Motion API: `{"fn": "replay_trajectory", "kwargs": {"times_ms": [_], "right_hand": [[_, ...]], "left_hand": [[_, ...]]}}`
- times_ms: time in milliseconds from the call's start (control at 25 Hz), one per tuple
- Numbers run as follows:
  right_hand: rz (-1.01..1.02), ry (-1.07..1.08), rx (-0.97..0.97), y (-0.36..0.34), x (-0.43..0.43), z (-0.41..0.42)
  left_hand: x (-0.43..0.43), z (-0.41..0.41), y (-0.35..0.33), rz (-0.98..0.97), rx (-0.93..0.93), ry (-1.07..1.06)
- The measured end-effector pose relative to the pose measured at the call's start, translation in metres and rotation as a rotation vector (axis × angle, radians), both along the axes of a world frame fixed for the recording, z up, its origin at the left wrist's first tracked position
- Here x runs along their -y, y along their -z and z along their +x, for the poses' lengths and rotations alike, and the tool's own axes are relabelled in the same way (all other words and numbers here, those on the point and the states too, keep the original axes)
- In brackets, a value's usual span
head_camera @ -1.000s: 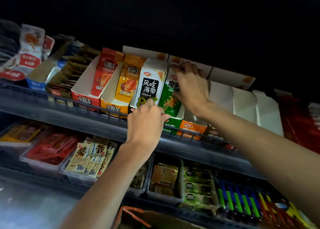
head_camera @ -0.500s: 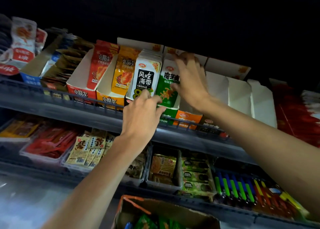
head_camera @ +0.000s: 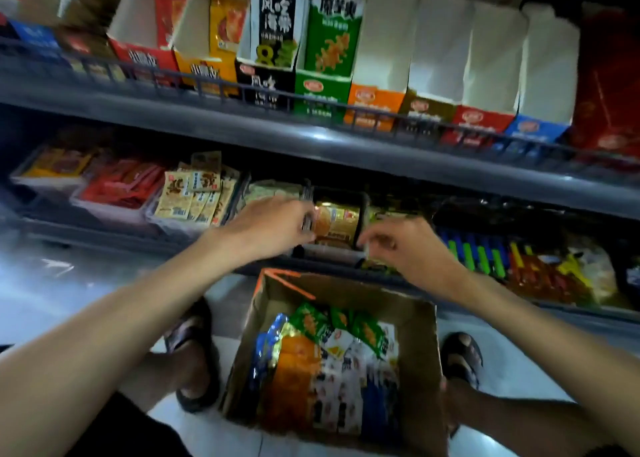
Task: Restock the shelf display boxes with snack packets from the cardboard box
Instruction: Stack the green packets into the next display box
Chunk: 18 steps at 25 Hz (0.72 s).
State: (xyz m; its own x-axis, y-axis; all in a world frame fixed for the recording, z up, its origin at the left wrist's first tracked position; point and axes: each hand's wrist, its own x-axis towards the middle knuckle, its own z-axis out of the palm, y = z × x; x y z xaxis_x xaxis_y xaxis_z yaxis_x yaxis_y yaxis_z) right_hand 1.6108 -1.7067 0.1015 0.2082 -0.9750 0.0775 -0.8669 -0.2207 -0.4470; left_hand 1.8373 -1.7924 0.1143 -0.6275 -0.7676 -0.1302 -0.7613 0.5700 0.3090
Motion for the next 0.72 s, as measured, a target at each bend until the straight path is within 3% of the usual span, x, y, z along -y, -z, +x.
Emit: {"fn": "replay_trajectory", "kwargs": {"times_ms": [160, 240, 360, 480, 720], "right_hand": [[0.631, 0.043, -0.029, 0.106, -0.033, -0.031], [0.805, 0.148, -0.032, 0.161, -0.038, -0.050], [0.895, 0.340, -0.063, 0.223, -0.047, -0.069], [0.938, 0.356, -0.152, 0.272, -0.054, -0.068], [0.868, 0.275, -0.339, 0.343, -0.047, -0.053]], "left_hand": [[-0.025, 0.014, 0.076, 0.229, 0.291, 0.016], [-0.026, 0.014, 0.109, 0.274, 0.381, -0.048], [-0.025, 0.011, 0.149, 0.277, 0.391, -0.196], [-0.031, 0.012, 0.187, 0.307, 0.459, -0.324], [-0.028, 0.027, 0.219, 0.239, 0.537, -0.224]]}}
